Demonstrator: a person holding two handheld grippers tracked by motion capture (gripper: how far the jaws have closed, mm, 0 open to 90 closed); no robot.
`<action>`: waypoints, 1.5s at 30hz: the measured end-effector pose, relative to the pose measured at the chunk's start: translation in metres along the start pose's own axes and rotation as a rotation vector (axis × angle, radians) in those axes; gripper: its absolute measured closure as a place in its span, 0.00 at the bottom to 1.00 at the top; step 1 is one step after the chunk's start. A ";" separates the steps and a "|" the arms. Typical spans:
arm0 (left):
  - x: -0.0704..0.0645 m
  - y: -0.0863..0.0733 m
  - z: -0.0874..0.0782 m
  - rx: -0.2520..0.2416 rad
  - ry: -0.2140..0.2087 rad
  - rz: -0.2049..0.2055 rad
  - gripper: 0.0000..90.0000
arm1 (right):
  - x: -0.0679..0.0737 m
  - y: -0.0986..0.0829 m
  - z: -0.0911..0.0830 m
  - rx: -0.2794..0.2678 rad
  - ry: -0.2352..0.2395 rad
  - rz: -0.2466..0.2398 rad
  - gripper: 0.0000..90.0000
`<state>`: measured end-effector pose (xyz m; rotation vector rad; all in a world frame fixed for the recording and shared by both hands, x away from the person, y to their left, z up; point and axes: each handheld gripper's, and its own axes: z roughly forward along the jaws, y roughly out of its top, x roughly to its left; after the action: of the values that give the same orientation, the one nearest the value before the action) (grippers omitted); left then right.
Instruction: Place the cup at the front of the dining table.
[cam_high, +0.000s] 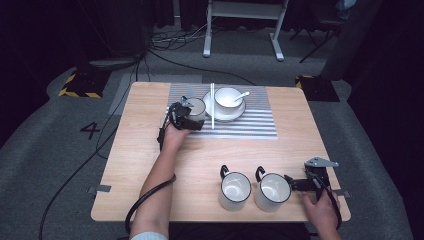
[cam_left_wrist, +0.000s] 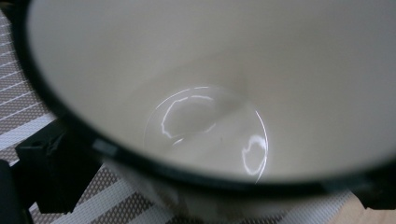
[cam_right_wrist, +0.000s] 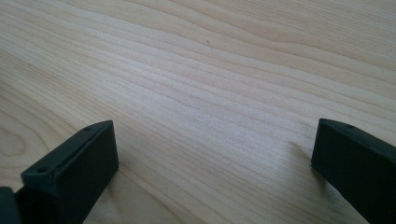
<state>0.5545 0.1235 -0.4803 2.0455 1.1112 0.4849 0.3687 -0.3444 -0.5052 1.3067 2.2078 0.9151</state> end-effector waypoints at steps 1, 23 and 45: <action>0.000 0.000 0.000 0.000 0.000 0.000 0.02 | 0.000 0.000 0.000 0.000 0.000 0.000 0.01; 0.003 -0.037 -0.089 -0.123 -0.076 -0.096 0.04 | -0.004 0.004 0.004 0.002 0.045 -0.038 0.00; -0.038 -0.053 -0.178 -0.165 -0.069 0.034 0.04 | -0.004 0.004 0.004 0.001 0.047 -0.041 0.00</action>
<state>0.3930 0.1868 -0.4041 1.9248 0.9644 0.5020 0.3760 -0.3452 -0.5051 1.2480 2.2617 0.9387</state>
